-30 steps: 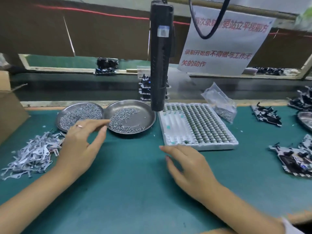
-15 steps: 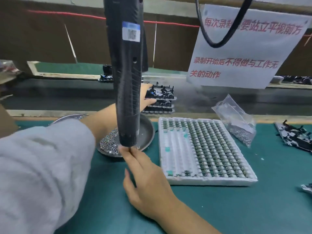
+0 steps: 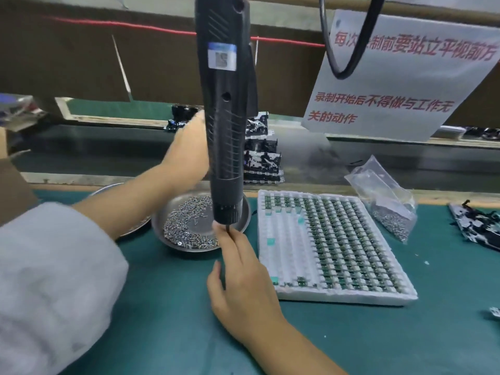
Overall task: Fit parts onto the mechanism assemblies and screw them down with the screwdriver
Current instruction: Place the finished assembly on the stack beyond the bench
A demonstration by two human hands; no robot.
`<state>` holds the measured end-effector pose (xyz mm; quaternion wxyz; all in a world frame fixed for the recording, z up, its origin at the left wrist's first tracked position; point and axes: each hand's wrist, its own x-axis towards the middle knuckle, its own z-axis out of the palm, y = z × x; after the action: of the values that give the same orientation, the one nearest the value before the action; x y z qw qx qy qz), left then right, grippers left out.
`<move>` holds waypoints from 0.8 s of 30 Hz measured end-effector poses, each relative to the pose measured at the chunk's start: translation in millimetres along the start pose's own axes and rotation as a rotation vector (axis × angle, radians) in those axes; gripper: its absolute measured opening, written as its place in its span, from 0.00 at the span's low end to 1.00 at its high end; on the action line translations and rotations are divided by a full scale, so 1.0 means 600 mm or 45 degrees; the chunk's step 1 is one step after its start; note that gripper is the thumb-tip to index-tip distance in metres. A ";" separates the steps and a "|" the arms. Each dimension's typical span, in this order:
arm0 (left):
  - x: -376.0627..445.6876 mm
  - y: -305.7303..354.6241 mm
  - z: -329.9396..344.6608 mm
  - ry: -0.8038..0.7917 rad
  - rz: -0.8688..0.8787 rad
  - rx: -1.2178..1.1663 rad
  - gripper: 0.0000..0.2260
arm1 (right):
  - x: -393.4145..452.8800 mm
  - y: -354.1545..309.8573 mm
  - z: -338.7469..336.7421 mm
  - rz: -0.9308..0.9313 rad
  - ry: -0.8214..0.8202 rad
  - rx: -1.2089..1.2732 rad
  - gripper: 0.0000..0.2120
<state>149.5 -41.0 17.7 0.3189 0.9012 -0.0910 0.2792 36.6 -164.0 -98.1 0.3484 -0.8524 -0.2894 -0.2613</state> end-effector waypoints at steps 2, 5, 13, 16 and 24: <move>-0.031 -0.024 -0.047 0.065 0.082 0.228 0.09 | -0.002 0.003 0.002 0.017 0.007 0.058 0.25; -0.103 -0.051 -0.117 0.121 0.157 0.290 0.22 | -0.005 0.002 0.004 0.098 0.036 0.183 0.27; -0.338 -0.093 -0.186 0.123 0.475 0.506 0.08 | -0.015 -0.007 -0.004 -0.027 0.469 0.358 0.17; -0.393 -0.100 -0.160 0.026 0.571 0.532 0.07 | -0.029 -0.019 -0.009 -0.355 0.193 0.260 0.14; -0.383 -0.115 -0.144 -0.172 0.356 0.335 0.17 | -0.027 -0.028 -0.002 -0.608 -0.493 -0.115 0.22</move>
<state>-55.3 63.6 -92.0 0.1496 0.9303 -0.1991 0.2693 13.8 -160.0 -100.6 0.1774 -0.8087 -0.5307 -0.1813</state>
